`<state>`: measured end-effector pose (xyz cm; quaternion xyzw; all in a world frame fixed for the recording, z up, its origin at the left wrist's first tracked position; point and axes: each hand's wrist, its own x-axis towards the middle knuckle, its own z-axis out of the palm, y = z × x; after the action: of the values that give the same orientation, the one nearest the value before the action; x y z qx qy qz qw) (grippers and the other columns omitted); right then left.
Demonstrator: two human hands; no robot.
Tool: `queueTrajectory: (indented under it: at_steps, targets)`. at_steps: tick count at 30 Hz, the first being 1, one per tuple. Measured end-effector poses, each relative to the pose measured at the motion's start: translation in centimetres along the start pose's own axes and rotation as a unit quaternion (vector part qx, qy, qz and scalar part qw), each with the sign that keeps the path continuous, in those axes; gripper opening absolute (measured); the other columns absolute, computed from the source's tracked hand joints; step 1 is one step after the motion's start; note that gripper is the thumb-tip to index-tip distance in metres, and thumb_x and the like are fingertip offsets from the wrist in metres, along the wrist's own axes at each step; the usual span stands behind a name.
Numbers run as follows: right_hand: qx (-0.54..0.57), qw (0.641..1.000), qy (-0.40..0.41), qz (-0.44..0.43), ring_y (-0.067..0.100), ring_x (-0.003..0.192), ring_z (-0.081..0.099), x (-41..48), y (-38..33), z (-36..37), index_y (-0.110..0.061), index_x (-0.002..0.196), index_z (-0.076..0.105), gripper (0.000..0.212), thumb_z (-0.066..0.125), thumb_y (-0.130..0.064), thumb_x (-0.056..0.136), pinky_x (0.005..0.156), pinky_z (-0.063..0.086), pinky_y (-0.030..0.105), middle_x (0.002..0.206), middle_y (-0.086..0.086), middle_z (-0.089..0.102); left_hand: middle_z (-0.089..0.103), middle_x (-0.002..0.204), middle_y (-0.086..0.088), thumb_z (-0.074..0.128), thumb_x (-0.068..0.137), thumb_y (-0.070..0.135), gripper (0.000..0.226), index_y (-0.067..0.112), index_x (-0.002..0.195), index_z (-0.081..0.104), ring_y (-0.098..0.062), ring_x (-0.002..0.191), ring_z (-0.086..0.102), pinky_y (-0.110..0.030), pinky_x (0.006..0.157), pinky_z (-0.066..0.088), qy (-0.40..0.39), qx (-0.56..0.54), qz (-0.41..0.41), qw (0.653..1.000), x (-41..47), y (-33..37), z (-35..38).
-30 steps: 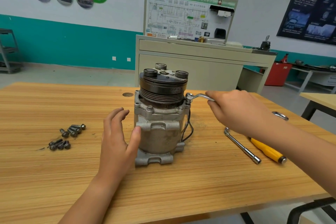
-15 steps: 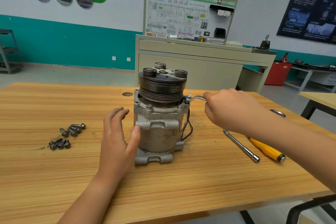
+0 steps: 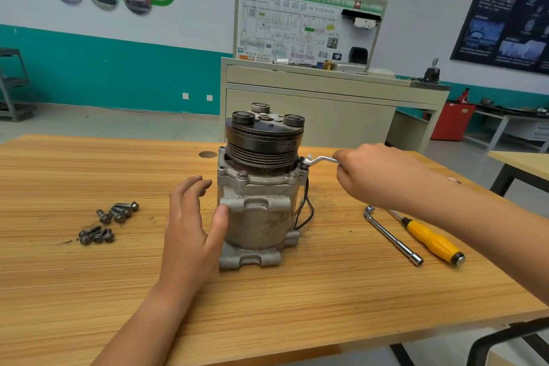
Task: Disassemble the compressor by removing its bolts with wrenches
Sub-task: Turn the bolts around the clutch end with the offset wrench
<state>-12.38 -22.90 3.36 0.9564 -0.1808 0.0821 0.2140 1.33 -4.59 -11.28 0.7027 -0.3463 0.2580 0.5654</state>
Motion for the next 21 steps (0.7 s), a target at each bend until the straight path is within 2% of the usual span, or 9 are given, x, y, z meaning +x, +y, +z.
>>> queueTrajectory:
  at_steps: [3,8,13,17,21]
  targets:
    - [-0.044,0.999,0.004,-0.003,0.01,0.049,0.031,-0.3,-0.5,-0.3,-0.013,0.104,0.05,0.02,0.032,-0.017,0.096,0.041,0.024,0.023,0.058,-0.002,0.034,0.036,0.125,0.009,0.039,0.084,0.045,0.056,0.008,0.124,0.049,-0.003,0.109,0.043,-0.006,0.089,0.027,-0.006,0.005,-0.001,1.0,0.0,-0.1,0.0]
    - [-0.123,0.992,0.008,-0.036,0.014,0.044,0.025,-0.8,-1.8,-1.1,-0.009,0.105,0.048,0.015,0.039,-0.008,0.093,0.037,0.02,0.024,0.056,-0.001,0.029,0.036,0.125,0.008,0.038,0.084,0.045,0.056,0.006,0.123,0.05,-0.001,0.108,0.042,-0.013,0.089,0.028,-0.005,0.004,0.003,1.0,0.1,-0.1,0.0]
    - [-0.106,0.994,-0.005,-0.028,0.014,0.048,0.03,0.0,-1.6,-1.9,-0.013,0.099,0.052,0.017,0.035,-0.016,0.096,0.042,0.027,0.024,0.058,0.0,0.034,0.036,0.125,0.01,0.038,0.083,0.047,0.058,0.007,0.124,0.05,0.001,0.107,0.043,-0.008,0.087,0.028,-0.006,-0.001,-0.004,1.0,0.1,-0.1,0.0]
    - [-0.102,0.994,-0.001,-0.033,0.014,0.047,0.03,-0.1,-1.6,-1.7,-0.016,0.09,0.046,0.013,0.035,-0.018,0.097,0.042,0.028,0.024,0.058,-0.001,0.034,0.036,0.125,0.01,0.038,0.084,0.047,0.057,0.008,0.123,0.05,0.0,0.107,0.044,-0.003,0.087,0.028,-0.009,-0.002,-0.006,1.0,0.0,-0.1,-0.1]
    - [-0.084,0.996,0.004,-0.022,0.013,0.048,0.029,0.1,-1.4,-1.4,-0.016,0.095,0.052,0.017,0.037,-0.022,0.099,0.05,0.034,0.028,0.059,-0.003,0.032,0.037,0.125,0.008,0.039,0.084,0.046,0.057,0.006,0.123,0.051,-0.004,0.107,0.045,-0.009,0.088,0.029,-0.008,0.001,-0.006,1.0,0.1,-0.1,-0.1]
